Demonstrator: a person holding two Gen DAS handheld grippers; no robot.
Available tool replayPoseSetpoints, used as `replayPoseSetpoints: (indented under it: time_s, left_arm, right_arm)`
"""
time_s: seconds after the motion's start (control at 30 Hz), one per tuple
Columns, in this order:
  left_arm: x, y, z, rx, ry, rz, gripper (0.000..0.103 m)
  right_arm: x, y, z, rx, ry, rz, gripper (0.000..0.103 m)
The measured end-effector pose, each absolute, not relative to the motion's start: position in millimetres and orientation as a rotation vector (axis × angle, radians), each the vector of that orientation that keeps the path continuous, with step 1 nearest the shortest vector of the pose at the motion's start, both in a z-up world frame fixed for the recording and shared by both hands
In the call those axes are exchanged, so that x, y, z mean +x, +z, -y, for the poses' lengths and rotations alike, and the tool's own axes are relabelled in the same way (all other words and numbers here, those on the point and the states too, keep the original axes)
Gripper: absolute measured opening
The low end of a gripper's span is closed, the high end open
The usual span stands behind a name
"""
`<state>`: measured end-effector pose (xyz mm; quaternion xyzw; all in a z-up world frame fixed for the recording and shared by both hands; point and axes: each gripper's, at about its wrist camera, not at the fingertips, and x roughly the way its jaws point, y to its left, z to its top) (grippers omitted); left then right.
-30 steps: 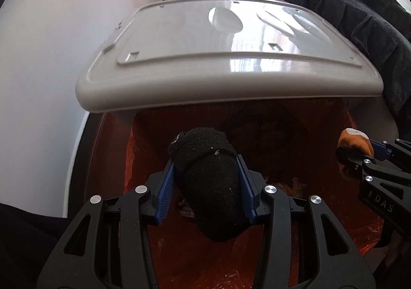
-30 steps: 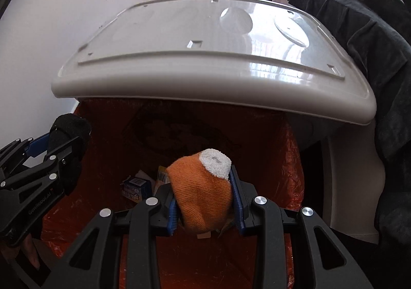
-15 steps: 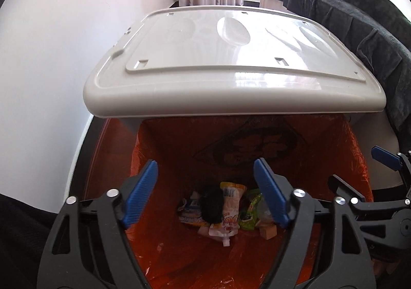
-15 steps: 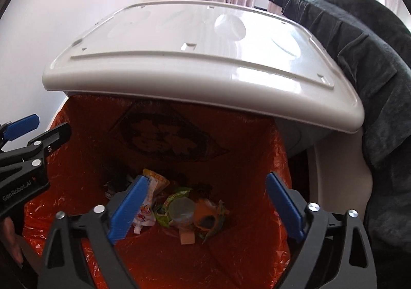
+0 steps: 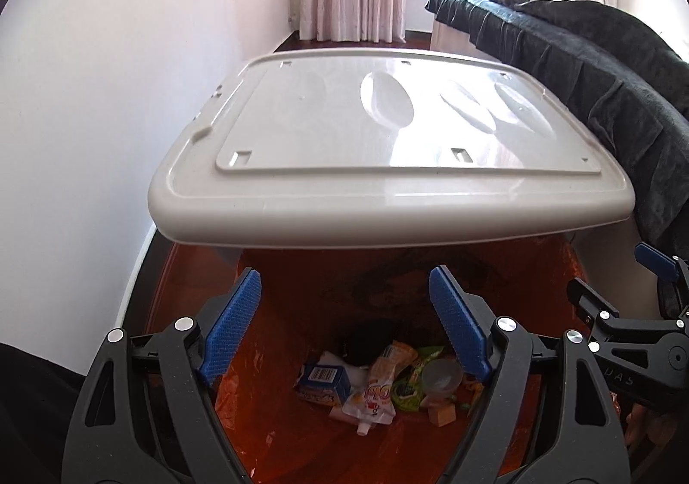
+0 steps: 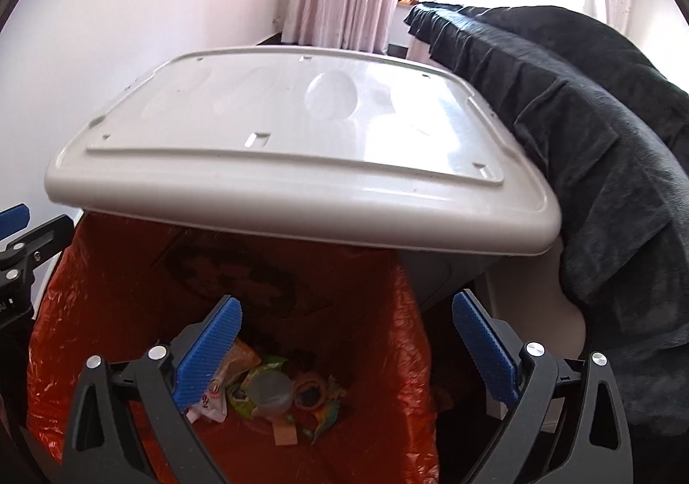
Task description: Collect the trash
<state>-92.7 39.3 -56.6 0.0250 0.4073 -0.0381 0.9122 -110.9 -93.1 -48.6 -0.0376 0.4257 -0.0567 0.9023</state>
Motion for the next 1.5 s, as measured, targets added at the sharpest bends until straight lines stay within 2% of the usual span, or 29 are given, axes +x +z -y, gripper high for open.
replayPoseSetpoints:
  time_s: [0.4, 0.53, 1.03, 1.23, 1.5]
  left_arm:
    - [-85, -28, -32, 0.068, -0.084, -0.769, 0.079]
    - [-78, -16, -33, 0.054, -0.076, -0.743, 0.090]
    - [-35, 23, -35, -0.007, -0.099, -0.667, 0.091]
    - [-16, 30, -31, -0.018, -0.102, -0.664, 0.091]
    - [9, 29, -25, 0.032, -0.076, -0.661, 0.091]
  right_arm:
    - [-103, -10, 94, -0.156, -0.152, -0.732, 0.097]
    - [-94, 9, 95, -0.176, -0.168, -0.678, 0.098]
    - [-34, 74, 108, -0.204, -0.193, -0.508, 0.098]
    - [-11, 81, 111, -0.214, -0.220, -0.469, 0.098]
    - [5, 63, 128, -0.147, -0.260, -0.492, 0.098]
